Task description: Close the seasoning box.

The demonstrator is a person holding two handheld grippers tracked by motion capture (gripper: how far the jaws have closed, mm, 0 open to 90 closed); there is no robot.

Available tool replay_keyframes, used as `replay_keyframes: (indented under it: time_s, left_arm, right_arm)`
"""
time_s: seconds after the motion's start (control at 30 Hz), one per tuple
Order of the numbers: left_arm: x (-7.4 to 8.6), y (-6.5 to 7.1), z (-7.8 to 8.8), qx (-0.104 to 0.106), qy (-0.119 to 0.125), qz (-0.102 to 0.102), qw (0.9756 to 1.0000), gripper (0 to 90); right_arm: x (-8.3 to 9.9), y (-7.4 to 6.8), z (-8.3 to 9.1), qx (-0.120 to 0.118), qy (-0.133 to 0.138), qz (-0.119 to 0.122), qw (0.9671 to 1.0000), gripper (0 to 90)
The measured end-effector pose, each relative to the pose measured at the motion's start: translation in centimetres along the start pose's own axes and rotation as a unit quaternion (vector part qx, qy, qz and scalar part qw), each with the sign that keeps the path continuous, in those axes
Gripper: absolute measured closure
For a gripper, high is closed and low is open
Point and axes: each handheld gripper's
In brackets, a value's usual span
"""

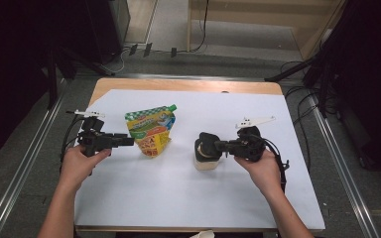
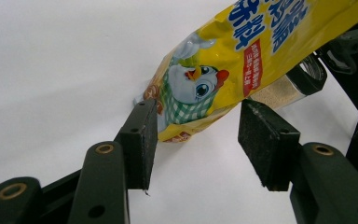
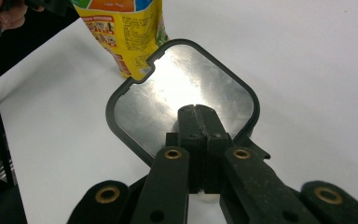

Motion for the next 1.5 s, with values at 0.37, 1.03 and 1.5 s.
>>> replay_keyframes:
  time_s: [0.37, 1.03, 1.5]
  left_arm:
    - [0.0, 0.0, -0.1, 0.0, -0.001, 0.002, 1.0, 48.1]
    - [0.1, -0.2, 0.0, -0.005, -0.001, 0.004, 1.0, 47.1]
    - [0.1, -0.3, -0.1, -0.01, -0.001, 0.008, 0.9999, 45.3]
  right_arm:
    - [0.1, -0.5, -1.0, 0.0, -0.016, 0.012, 0.9998, 90.0]
    - [0.2, 0.0, -0.4, 0.008, 0.0, 0.016, 0.9998, 73.5]
    - [0.8, 2.0, 1.2, 0.039, 0.035, 0.017, 0.9985, 48.7]
Point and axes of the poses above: each handheld gripper's, and its own axes: z roughly backward along the jaws, x roughly out of its underside, y roughly to its right, and after that the axes turned 4 degrees about z, right-handed
